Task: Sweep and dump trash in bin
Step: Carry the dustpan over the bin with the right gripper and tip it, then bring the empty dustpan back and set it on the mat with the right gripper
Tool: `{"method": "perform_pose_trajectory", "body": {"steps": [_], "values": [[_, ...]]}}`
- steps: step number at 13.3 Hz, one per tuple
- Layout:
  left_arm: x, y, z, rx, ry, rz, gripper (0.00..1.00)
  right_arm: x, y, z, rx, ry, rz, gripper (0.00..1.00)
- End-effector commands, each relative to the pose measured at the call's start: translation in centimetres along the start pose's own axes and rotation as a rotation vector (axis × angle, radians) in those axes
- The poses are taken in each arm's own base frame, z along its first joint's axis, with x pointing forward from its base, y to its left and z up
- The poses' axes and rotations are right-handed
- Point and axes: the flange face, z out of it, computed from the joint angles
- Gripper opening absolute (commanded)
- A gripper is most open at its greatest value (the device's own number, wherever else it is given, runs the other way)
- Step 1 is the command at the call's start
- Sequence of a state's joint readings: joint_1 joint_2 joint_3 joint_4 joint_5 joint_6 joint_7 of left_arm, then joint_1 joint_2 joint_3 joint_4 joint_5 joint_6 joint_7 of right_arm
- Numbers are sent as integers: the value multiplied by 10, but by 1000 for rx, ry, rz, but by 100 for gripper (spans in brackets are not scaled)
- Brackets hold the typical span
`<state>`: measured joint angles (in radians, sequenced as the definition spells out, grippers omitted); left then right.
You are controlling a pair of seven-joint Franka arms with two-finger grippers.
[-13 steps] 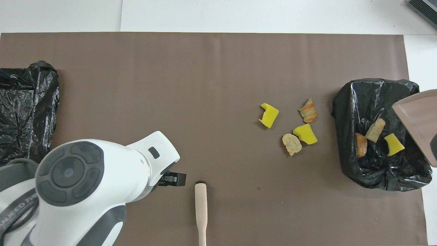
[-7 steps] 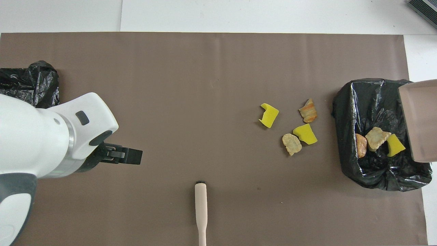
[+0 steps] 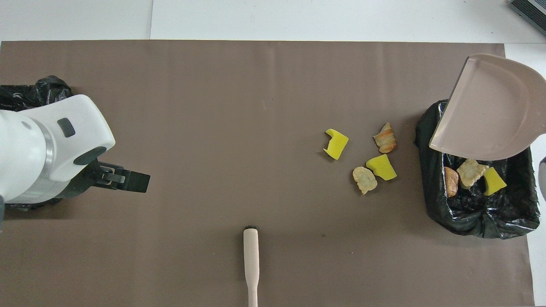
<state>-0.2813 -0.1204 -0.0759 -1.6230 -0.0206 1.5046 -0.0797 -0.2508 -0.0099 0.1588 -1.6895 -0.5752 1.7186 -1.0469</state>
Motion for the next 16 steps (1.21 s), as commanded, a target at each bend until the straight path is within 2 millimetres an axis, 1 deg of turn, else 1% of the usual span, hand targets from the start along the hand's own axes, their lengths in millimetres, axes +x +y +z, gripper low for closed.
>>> {"method": "perform_pose_trajectory", "body": {"steps": [1,2,3,5,7,10,12,13,14,15,16], "values": [[3,-4,-8,14,-9,16,100,25,-11,-17,31,84,155,0],[4,-11,-9,11,-7,1,100,41,-18,-27,42,116,231,0],[4,-16,-8,2,-9,-9,100,55,-24,-33,60,139,290,0],[3,-12,-8,-25,-17,-10,100,84,-37,-40,104,175,403,0],[4,-13,-9,-18,-4,-11,100,121,-53,-48,165,206,521,0],[1,-13,-12,-4,1,-8,100,180,-82,-62,229,217,662,0],[2,-14,-10,-4,1,-17,100,231,-101,-79,279,229,765,0],[1,-14,-11,-4,4,-19,100,255,-114,-80,341,228,822,0],[1,-14,-11,-4,4,-17,100,280,-130,-87,382,233,866,0],[1,-15,-11,-4,4,-19,100,299,-142,-89,420,235,891,0],[1,-22,-10,-3,-3,-33,100,313,-151,-93,470,256,919,0]]}}
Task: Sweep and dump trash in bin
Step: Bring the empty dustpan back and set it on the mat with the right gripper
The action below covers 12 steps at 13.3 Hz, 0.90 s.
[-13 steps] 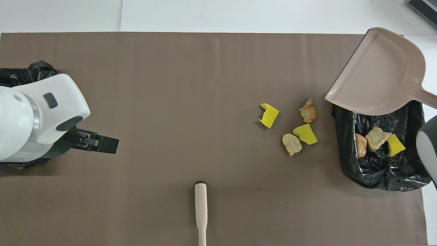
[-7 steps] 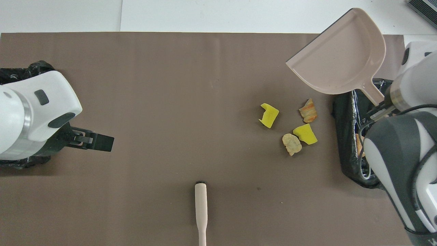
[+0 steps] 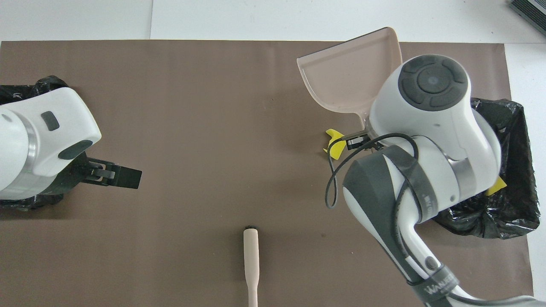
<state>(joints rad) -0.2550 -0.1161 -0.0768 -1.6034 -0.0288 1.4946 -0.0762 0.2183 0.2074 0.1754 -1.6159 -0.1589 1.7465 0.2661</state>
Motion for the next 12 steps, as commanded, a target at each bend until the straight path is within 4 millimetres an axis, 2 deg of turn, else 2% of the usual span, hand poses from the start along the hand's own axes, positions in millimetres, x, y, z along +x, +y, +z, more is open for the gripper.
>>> {"method": "perform_pose_trajectory", "body": {"steps": [1,4,5,7,8,9,12], "values": [[0,-18,-3,6,-11,-28,100,12,-45,10,103,-9,86,0],[1,-25,-3,6,-12,-44,100,7,-120,36,158,-25,135,0],[1,-26,-3,6,-15,-49,100,8,-139,56,165,-54,130,0],[1,-27,-4,5,-6,-50,100,1,-203,92,210,-76,144,0],[1,-27,-3,6,-14,-50,100,5,-215,105,224,-69,181,0],[1,-29,-3,4,-9,-53,100,10,-215,108,243,-65,205,0],[2,-30,-3,-1,-5,-42,100,4,-229,104,324,-103,238,0]]}}
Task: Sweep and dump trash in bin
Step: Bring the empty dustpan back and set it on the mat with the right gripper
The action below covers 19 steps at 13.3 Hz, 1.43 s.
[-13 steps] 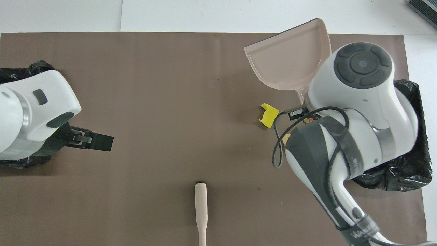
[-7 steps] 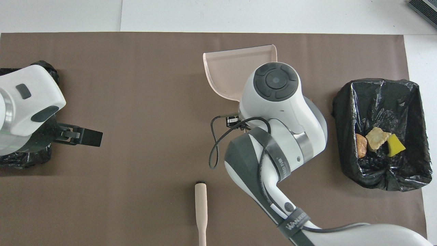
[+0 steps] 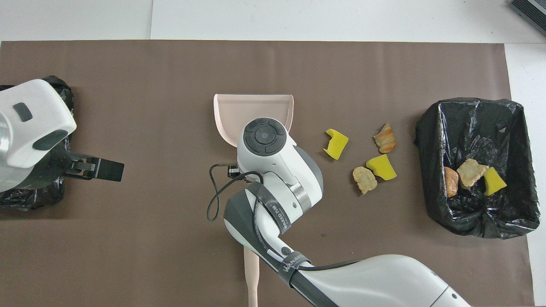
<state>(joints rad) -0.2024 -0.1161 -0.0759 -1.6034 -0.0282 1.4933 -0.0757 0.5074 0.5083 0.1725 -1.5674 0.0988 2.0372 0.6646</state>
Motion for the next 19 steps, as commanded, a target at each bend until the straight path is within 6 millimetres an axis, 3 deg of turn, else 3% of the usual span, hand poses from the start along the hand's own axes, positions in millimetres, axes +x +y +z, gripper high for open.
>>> {"method": "perform_pose_trajectory", "body": {"steps": [1,7,8,9,11,13,15,17,19], "values": [[1,-2,-3,-1,-3,14,100,-2,-3,-8,72,-20,47,0],[12,-5,-4,-7,57,22,100,-7,7,1,76,-9,-11,2],[13,-11,-4,-7,63,13,100,-6,8,1,84,-9,-16,25],[15,-17,-5,-7,76,0,100,-6,7,1,87,-9,-24,96],[22,-18,1,-7,79,-2,100,-5,10,-7,86,-14,-22,100],[26,-20,2,-8,94,-5,100,-11,17,-33,74,-30,-23,100],[33,-20,9,-3,94,-4,100,-13,51,-83,51,-54,11,100],[42,-18,18,-3,96,-1,100,-44,66,-120,6,-107,-8,100],[56,-13,33,-7,102,5,100,-88,72,-129,4,-155,0,100]]}}
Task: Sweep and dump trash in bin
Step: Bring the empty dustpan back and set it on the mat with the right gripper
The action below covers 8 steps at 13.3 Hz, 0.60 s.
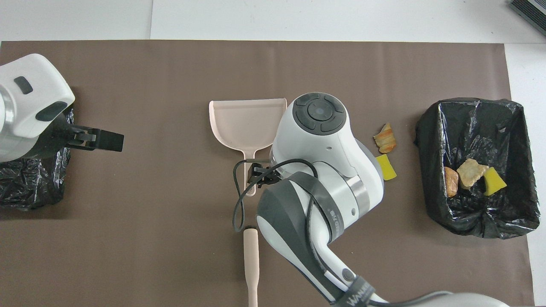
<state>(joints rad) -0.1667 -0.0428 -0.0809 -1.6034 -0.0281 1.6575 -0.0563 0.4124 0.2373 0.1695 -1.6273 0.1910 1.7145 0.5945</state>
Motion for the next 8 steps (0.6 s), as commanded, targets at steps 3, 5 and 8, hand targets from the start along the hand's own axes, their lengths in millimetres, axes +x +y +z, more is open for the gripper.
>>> {"method": "perform_pose_trajectory", "body": {"steps": [3,5,8], "values": [[32,33,44,-11,15,63,100,-129,3,42,-18,-81,-44,100],[43,53,72,-17,5,94,100,-171,12,76,18,-57,-39,100],[56,92,120,-9,4,114,100,-205,-29,132,22,-30,6,100]]}}
